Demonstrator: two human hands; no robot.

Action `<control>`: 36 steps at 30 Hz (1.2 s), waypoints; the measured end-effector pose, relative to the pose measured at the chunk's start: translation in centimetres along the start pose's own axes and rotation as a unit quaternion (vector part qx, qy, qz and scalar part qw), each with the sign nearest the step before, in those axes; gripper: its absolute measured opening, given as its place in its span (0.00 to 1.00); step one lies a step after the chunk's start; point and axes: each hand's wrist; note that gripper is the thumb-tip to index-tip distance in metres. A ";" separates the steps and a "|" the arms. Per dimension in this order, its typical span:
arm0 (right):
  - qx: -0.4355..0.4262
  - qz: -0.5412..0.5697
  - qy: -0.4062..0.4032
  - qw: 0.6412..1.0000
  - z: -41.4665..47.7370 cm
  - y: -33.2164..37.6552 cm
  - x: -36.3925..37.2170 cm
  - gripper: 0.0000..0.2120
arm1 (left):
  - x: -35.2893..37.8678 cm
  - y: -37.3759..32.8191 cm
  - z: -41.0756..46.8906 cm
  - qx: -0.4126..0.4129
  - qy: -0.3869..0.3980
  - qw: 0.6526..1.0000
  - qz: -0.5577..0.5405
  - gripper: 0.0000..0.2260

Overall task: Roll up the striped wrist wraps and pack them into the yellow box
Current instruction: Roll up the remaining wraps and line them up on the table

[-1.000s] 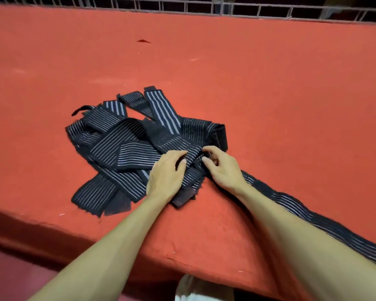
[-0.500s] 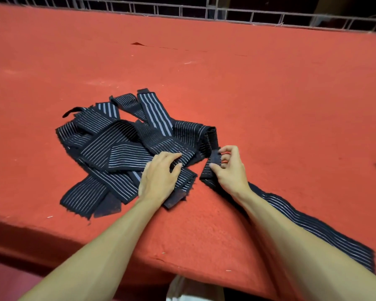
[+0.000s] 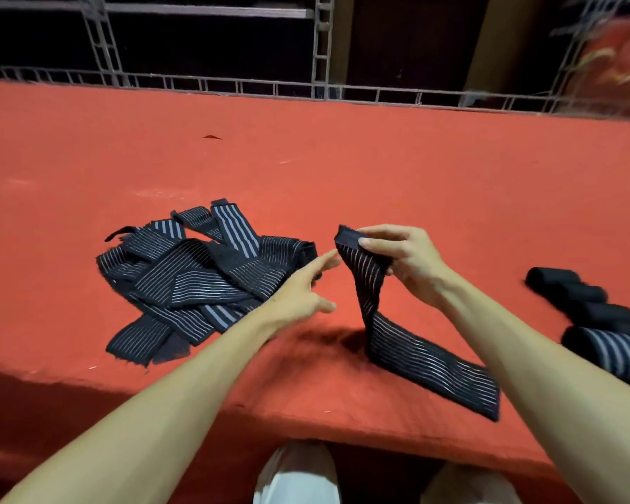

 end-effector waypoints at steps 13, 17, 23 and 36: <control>-0.083 0.136 -0.103 0.982 -6.5 13.2 -8.9 0.05 | 6.7 -16.9 -3.4 0.045 0.139 0.983 -0.113 0.02; -0.074 0.097 -0.145 0.982 -5.9 12.5 -10.5 0.07 | 8.1 -17.8 -2.6 0.018 0.151 0.978 -0.143 0.05; -0.025 -0.090 -0.157 0.983 -2.0 5.2 -12.9 0.13 | 11.1 -12.6 -1.1 -0.047 0.132 0.985 -0.097 0.07; 0.061 -0.176 -0.139 0.973 5.5 -12.7 -15.1 0.04 | 15.8 3.6 3.4 0.012 0.071 0.957 0.282 0.15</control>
Point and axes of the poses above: each hand's wrist, its own z-axis towards the middle knuckle, its own x-axis out of the palm, y = z × x, and after that the axes turned 10 degrees about -y, right-handed
